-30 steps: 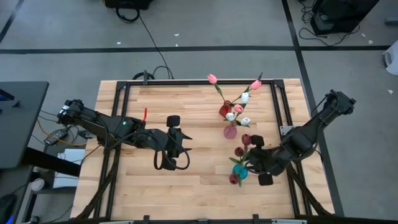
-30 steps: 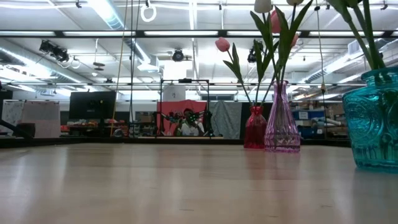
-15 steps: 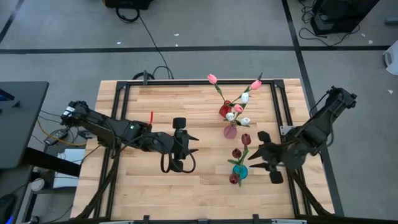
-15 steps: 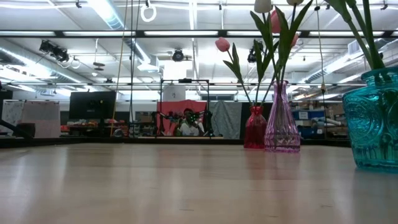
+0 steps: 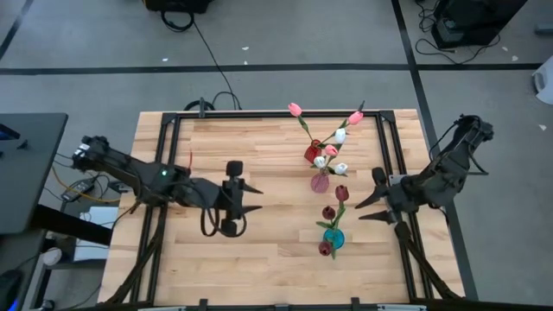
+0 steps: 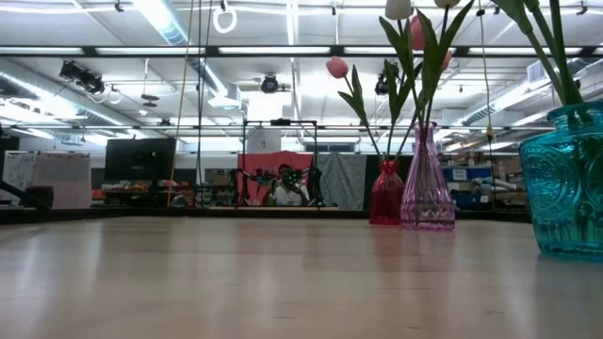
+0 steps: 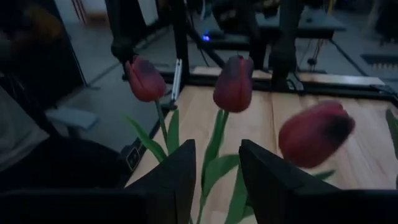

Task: Sort flowers into vase by color
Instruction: Return to Home Position

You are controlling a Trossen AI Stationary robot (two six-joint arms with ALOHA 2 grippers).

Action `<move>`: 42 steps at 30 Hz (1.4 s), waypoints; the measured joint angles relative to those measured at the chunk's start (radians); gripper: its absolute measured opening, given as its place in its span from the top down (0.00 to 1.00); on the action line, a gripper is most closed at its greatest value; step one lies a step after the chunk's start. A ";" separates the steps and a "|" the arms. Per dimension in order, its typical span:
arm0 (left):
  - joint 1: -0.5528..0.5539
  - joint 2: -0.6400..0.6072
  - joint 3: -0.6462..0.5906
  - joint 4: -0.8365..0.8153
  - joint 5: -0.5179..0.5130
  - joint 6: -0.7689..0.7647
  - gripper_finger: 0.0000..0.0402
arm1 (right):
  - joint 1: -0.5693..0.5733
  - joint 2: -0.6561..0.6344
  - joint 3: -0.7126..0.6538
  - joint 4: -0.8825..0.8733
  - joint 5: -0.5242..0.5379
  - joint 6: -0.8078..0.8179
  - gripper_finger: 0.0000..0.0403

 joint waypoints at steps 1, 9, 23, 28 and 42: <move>0.000 -0.013 -0.042 0.027 -0.001 -0.006 0.57 | -0.003 -0.030 -0.041 0.038 -0.001 -0.010 0.66; 0.009 -0.167 -0.365 0.334 -0.025 -0.035 0.57 | -0.058 -0.277 -0.350 0.288 -0.030 -0.012 0.67; 0.011 -0.504 -0.819 0.751 -0.141 -0.188 0.57 | -0.266 -0.428 -0.665 0.636 -0.171 -0.037 0.74; 0.011 -0.579 -0.877 0.757 -0.177 -0.185 0.57 | -0.376 -0.428 -0.739 0.731 -0.287 -0.027 0.78; 0.011 -0.704 -1.124 0.979 -0.213 -0.265 0.57 | -0.625 -0.417 -0.838 0.874 -0.497 0.010 0.81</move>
